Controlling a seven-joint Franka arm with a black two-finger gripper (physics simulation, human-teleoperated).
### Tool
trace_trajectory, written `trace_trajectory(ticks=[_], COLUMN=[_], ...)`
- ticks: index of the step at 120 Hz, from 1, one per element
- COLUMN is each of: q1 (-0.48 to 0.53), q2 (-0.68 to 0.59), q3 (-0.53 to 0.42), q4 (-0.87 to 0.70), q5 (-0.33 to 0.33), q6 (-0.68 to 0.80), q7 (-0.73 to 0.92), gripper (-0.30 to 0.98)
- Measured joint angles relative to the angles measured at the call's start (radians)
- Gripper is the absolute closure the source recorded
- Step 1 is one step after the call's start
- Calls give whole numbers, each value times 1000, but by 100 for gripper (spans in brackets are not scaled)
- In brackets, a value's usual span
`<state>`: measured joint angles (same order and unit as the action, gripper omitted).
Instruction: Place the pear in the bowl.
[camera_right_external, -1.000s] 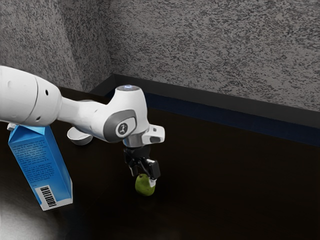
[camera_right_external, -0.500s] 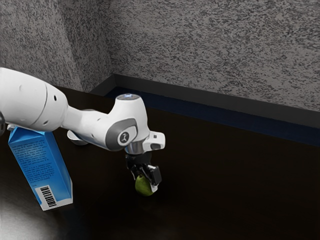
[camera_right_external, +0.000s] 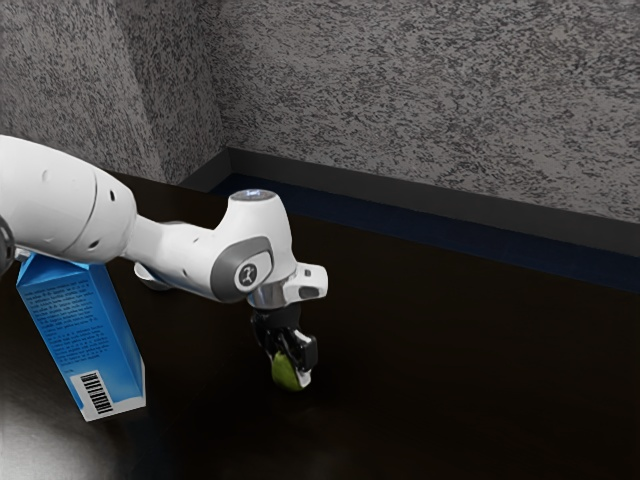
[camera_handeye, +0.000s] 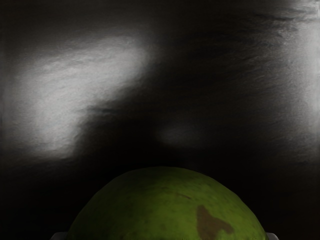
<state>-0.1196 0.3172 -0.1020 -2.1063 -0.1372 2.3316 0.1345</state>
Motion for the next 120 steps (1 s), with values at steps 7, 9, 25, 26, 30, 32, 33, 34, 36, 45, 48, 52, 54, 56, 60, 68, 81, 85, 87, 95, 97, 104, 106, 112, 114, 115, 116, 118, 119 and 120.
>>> trace_trajectory(ticks=[7, 9, 25, 26, 30, 32, 33, 34, 36, 45, 48, 52, 54, 56, 60, 68, 81, 85, 87, 95, 97, 104, 106, 112, 114, 115, 116, 118, 119, 120], q1=[1, 0, 1, 1, 0, 1, 0, 0, 0, 1, 3, 4, 3, 4, 5, 8, 33, 48, 60, 104, 114, 134, 138, 146, 149, 150, 150, 153, 155, 156], q2=[-8, -10, -44, -46, -51, -53, -54, -55, -56, -56, -53, -44, -39, -35, -23, 19, 90, 111, 123, 166, 179, 225, 236, 265, 274, 279, 282, 290, 293, 296], q3=[1, 1, 59, 63, 89, 102, 111, 119, 137, 230, 258, 294, 312, 329, 362, 422, 478, 483, 484, 487, 487, 487, 487, 487, 487, 487, 487, 487, 487, 487], q4=[3, 4, 26, 28, 47, 57, 64, 70, 83, 133, 155, 188, 203, 215, 237, 292, 388, 412, 424, 472, 486, 539, 552, 590, 601, 606, 611, 619, 624, 627], q5=[4, 6, 22, 23, 27, 29, 30, 31, 33, 42, 44, 46, 47, 48, 49, 48, 43, 41, 38, 21, 17, -3, -8, -21, -24, -26, -27, -30, -31, -32], q6=[-3, -5, -43, -46, -61, -71, -76, -82, -92, -132, -146, -164, -173, -180, -193, -217, -250, -258, -261, -271, -273, -281, -284, -289, -291, -291, -292, -293, -294, -294], q7=[-3, -4, -15, -16, -19, -20, -21, -22, -23, -26, -27, -28, -29, -29, -30, -30, -29, -28, -27, -24, -23, -17, -15, -9, -6, -5, -3, -1, 0, 1], gripper=[36, 37, 50, 50, 53, 55, 55, 56, 57, 61, 62, 63, 63, 63, 63, 63, 63, 63, 63, 63, 63, 62, 62, 61, 61, 61, 61, 61, 61, 61])
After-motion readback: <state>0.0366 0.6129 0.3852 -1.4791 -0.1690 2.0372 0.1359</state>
